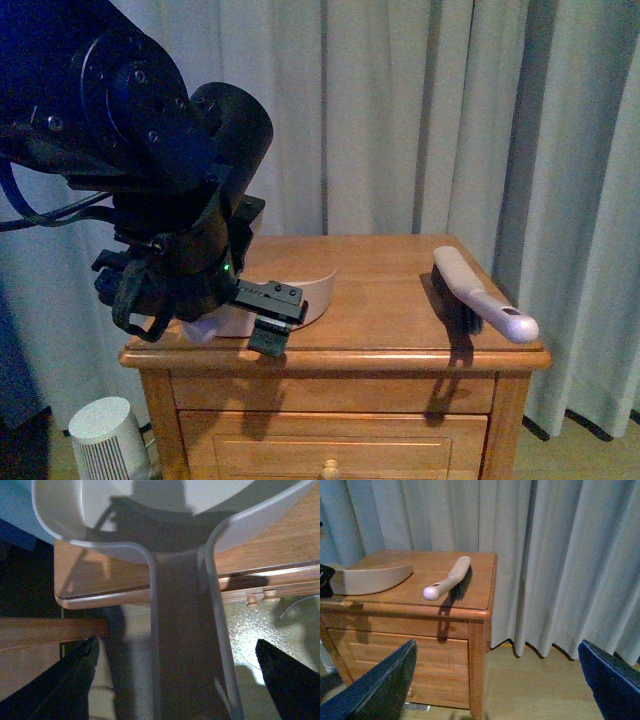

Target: Clean up trash

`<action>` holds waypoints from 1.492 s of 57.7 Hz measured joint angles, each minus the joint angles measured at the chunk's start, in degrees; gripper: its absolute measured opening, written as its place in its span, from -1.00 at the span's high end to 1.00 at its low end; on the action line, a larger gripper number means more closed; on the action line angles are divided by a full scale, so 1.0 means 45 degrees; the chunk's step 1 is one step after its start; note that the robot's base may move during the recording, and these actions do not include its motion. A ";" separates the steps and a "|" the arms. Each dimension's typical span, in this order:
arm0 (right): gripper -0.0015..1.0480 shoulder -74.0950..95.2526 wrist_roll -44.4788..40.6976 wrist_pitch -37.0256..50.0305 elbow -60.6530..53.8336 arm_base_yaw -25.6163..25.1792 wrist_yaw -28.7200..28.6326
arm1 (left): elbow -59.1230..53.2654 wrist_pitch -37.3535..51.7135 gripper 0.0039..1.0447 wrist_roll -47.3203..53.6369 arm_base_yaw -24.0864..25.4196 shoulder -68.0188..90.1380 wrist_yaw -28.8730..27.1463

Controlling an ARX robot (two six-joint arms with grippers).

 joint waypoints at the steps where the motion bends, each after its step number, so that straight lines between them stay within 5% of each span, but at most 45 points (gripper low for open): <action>1: -0.86 0.0000 0.0000 0.0000 0.0000 0.0000 0.0000 | -0.0005 0.0029 -0.74 0.0029 0.0000 -0.0005 0.0000; 23: -0.86 0.0000 0.0000 0.0000 0.0000 0.0000 0.0000 | -0.0267 0.0223 0.47 0.0486 0.0005 -0.0058 -0.0073; 40: -0.86 0.0000 0.0000 0.0000 0.0000 0.0000 0.0000 | -0.0617 0.0704 0.49 0.0801 0.0083 -0.0767 0.0039; 56: -0.86 0.0000 0.0000 0.0000 0.0000 0.0000 0.0000 | -0.2545 0.3143 0.49 0.2365 0.0335 -0.4114 0.0947; 86: -0.86 0.0000 0.0000 0.0000 0.0000 0.0000 0.0000 | -0.8014 0.4624 0.49 0.4527 0.3789 -1.2876 0.4911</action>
